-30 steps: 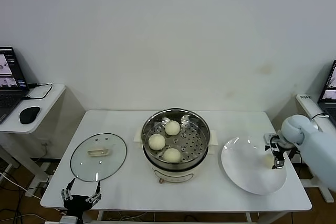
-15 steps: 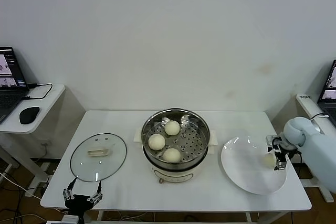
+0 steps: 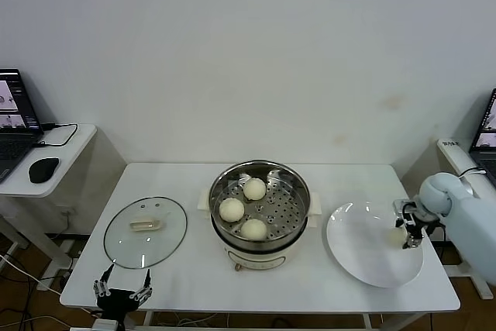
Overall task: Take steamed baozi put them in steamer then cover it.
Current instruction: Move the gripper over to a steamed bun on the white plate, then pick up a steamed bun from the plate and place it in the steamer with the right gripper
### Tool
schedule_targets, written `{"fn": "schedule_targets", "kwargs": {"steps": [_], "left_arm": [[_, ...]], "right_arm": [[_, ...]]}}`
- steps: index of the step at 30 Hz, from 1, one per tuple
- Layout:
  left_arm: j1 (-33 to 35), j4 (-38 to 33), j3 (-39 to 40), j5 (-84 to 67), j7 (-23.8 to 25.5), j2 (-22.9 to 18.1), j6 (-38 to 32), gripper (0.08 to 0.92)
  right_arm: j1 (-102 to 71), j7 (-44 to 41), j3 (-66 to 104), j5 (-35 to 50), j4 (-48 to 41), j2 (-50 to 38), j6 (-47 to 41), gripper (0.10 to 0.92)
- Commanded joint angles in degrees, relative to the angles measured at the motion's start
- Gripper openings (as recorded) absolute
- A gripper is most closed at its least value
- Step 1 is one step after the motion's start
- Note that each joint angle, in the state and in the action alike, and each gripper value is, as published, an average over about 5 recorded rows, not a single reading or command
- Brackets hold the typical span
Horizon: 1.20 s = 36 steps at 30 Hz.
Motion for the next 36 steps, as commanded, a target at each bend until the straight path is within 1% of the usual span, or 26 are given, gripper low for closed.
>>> {"fn": "schedule_targets", "kwargs": {"steps": [1,3,5,12,17,21,28,36], "left_arm": [[0.02,-0.02,0.29,0.11,-0.01,0.01,-0.02,0.823],[-0.06,-0.06,0.45,0.14,-0.01,0.04,-0.02,0.823],[-0.21,-0.09,0.64,0.16,-0.01,0.05,-0.03,0.823],[-1.10,-0.35,1.13,0.53,-0.21,-0.06,-0.14,0.823],[-1.27,-1.07,0.91,1.04,-0.56,0.17,-0.18,0.823],[-1.13,-1.81,0.48,1.23,-0.73,0.46,-0.21,0.823],[-1.26,-2.79,-0.25,1.17,-0.95,0.55,-0.24,0.823],[-1.47,-3.91,-0.87,0.99,-1.06,1.09,-0.35,0.823]], "right_arm": [[0.18,-0.20,0.22,0.70,0.70,-0.86,-0.23,0.540],[1.02,-0.41,-0.01,1.81,1.67,-1.56,-0.73,0.506],[2.60,-0.77,-0.74,4.09,2.90,-2.62,-1.36,0.496],[11.58,-3.64,-6.16,15.61,9.08,-6.96,-5.19,0.493],[24.22,-4.77,-16.08,22.73,11.57,-6.87,-8.14,0.500],[34.88,-5.57,-25.11,29.17,11.13,-2.83,-10.72,0.501],[49.33,-5.93,-36.50,38.06,10.19,8.35,-14.20,0.501],[56.66,-5.22,-46.84,50.57,8.71,19.31,-19.22,0.501]]}}
